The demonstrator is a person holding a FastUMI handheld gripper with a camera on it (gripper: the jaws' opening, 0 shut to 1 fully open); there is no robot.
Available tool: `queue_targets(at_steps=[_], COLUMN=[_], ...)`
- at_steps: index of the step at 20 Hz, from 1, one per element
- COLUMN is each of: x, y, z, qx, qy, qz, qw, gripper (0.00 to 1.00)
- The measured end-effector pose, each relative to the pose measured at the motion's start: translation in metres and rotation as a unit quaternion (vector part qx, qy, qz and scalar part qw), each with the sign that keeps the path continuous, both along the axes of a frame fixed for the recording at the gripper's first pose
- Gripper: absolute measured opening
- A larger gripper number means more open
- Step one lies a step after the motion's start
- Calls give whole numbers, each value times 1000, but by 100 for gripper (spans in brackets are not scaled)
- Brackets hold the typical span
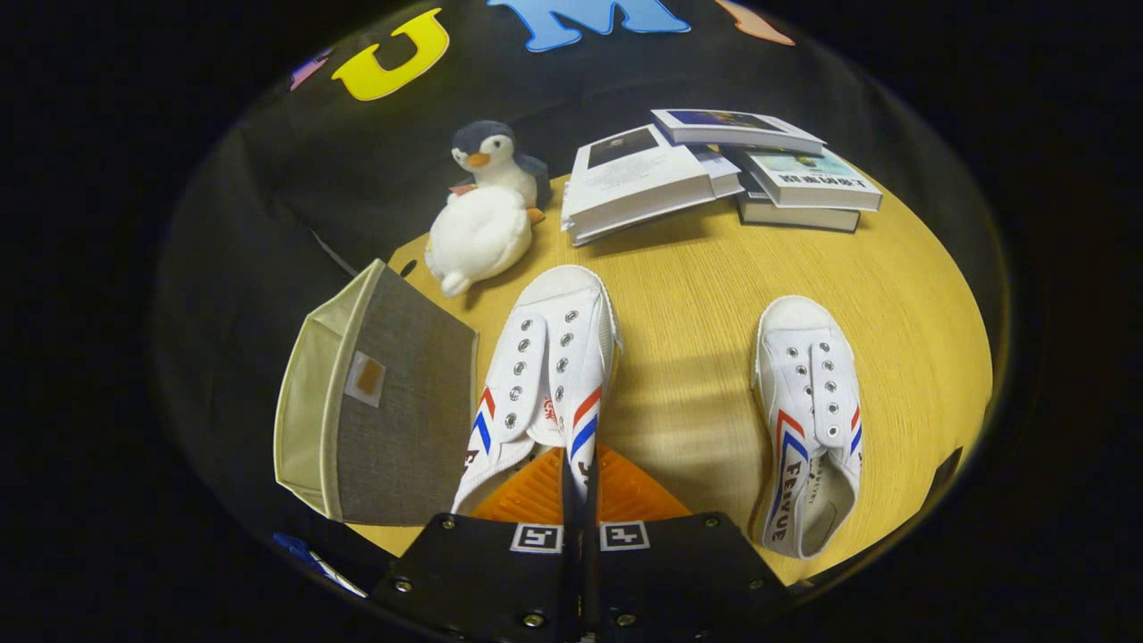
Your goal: Open the storage box then place both shoes into the box .Put the left shoe in first, then the right shoe, with the right side of both shoes facing outward in a uniform manner.
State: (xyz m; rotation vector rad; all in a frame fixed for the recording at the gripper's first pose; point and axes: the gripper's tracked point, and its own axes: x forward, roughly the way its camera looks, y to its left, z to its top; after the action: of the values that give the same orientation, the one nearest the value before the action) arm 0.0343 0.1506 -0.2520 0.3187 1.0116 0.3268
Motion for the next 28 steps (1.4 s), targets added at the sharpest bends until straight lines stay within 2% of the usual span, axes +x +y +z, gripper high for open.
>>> queue_targets(at_steps=[7, 12, 20, 28], x=[12, 14, -1, -18], y=[42, 88, 179, 231], z=[87, 123, 125, 92], qx=[23, 33, 39, 25], qy=[-52, -74, -70, -39], qz=[28, 62, 128, 146], qw=[998, 995, 989, 988], gripper=[1, 1, 1, 1])
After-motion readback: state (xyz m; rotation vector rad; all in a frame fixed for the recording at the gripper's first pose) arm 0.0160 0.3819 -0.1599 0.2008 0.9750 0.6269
